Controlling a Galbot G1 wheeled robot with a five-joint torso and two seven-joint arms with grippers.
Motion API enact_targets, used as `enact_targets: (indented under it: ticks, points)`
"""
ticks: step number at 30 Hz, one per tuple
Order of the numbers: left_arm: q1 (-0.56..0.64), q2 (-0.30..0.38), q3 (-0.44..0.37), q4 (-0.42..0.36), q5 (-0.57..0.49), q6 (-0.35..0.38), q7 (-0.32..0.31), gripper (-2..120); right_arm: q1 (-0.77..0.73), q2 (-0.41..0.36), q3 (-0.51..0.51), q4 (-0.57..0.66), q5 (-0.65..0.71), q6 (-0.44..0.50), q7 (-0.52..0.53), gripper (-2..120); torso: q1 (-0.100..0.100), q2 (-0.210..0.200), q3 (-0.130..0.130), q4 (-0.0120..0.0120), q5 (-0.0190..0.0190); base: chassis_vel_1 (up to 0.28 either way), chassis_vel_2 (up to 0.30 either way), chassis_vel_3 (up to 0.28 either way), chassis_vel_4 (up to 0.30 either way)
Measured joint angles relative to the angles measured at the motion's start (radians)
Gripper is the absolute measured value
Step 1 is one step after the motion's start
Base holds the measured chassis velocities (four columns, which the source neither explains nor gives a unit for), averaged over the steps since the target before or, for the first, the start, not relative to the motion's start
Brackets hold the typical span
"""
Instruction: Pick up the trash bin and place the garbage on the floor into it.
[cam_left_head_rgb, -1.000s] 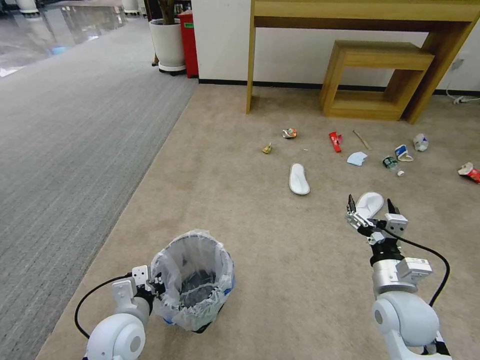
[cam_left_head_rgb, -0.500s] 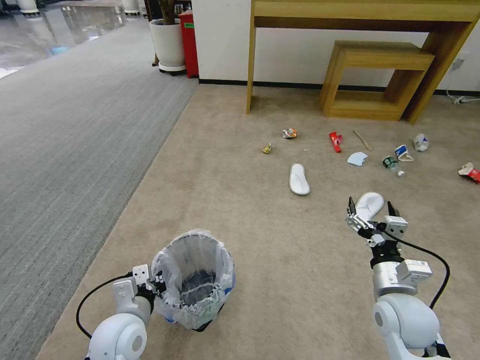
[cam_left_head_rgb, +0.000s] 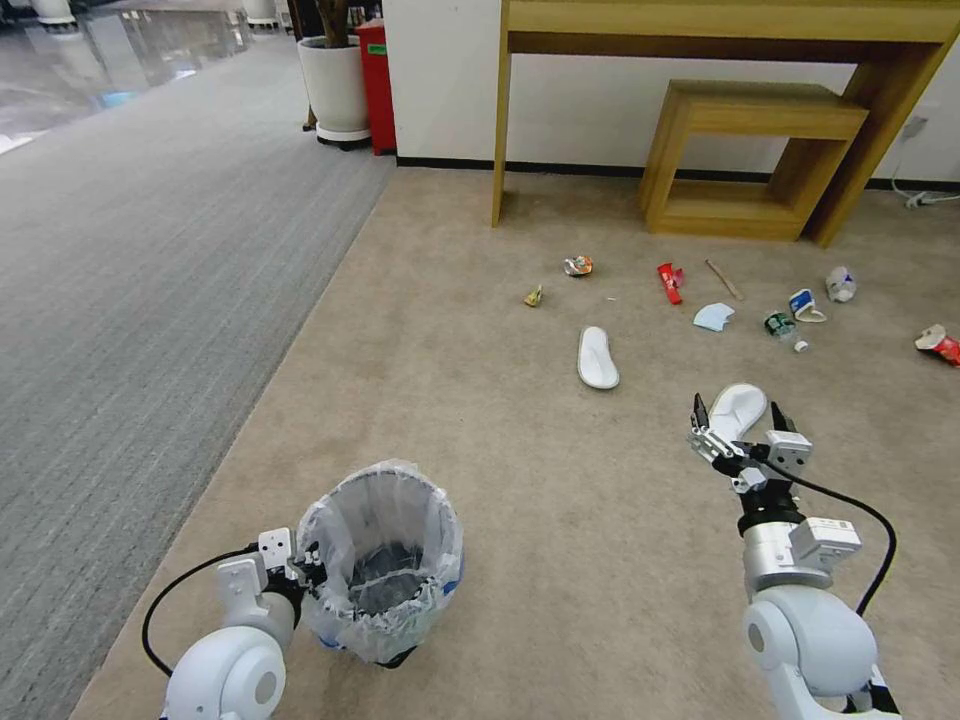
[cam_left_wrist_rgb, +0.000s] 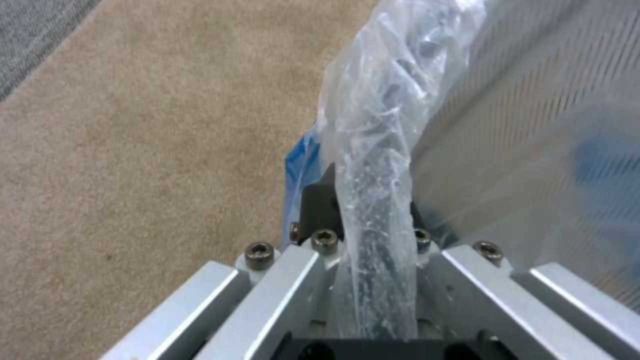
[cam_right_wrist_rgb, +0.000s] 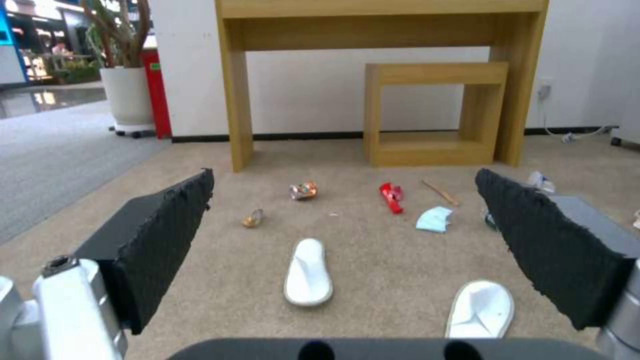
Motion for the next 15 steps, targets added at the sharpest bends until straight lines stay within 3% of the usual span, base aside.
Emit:
enact_targets:
  ticks: [15]
  points:
    - [0.002, 0.013, -0.046, -0.088, -0.061, 0.021, -0.017, 1, 0.000, -0.001, -0.003, 0.000, -0.001, -0.006, 0.000, 100, 0.000, 0.000, 0.000, 0.0000, 0.0002, 0.000, 0.000, 0.000, 0.000]
